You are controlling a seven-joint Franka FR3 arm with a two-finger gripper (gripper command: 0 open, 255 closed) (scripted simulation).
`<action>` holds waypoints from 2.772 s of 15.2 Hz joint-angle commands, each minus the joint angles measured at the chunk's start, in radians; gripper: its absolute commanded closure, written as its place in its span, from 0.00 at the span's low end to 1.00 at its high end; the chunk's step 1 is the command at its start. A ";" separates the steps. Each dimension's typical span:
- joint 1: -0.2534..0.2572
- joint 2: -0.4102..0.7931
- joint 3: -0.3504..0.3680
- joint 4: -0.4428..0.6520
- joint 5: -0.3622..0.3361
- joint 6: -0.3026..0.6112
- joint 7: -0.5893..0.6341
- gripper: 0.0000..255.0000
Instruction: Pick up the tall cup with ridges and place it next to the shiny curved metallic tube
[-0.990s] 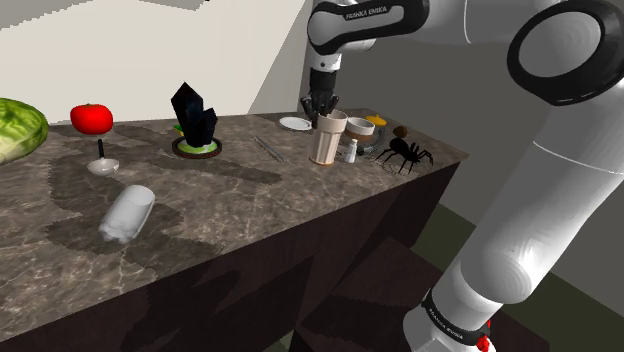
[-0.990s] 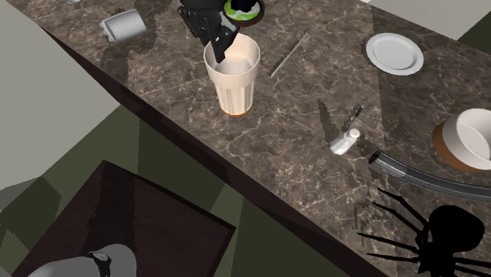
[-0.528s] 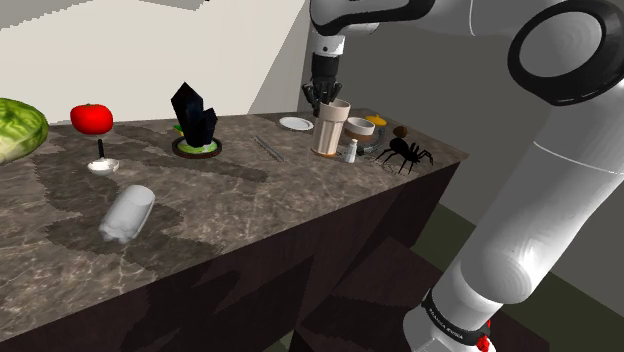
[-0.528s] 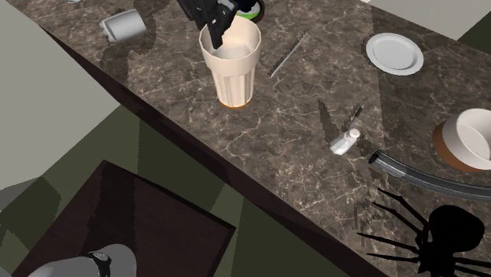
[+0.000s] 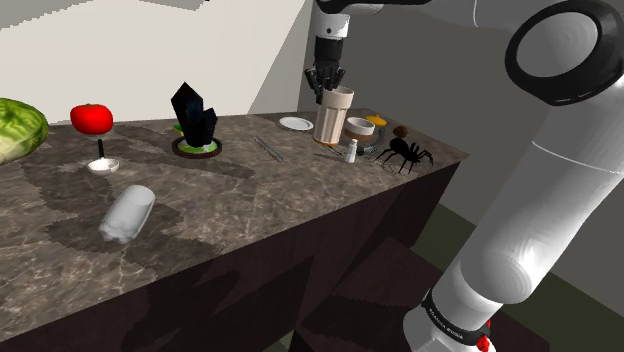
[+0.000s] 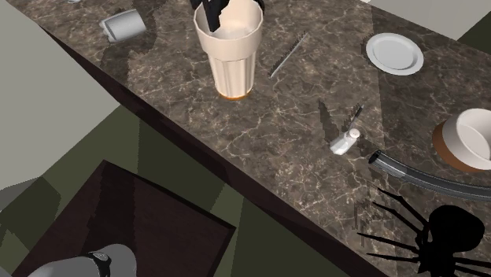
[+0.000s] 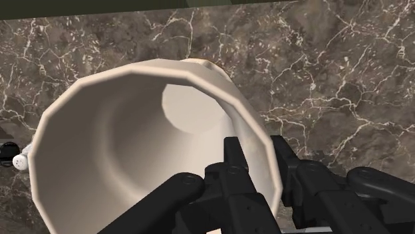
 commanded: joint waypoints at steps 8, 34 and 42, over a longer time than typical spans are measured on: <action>0.000 0.035 0.000 0.159 0.001 -0.124 -0.011 1.00; -0.394 0.336 -0.259 0.555 0.112 -0.177 -0.633 1.00; -0.490 0.456 -0.275 0.678 0.157 -0.178 -0.721 1.00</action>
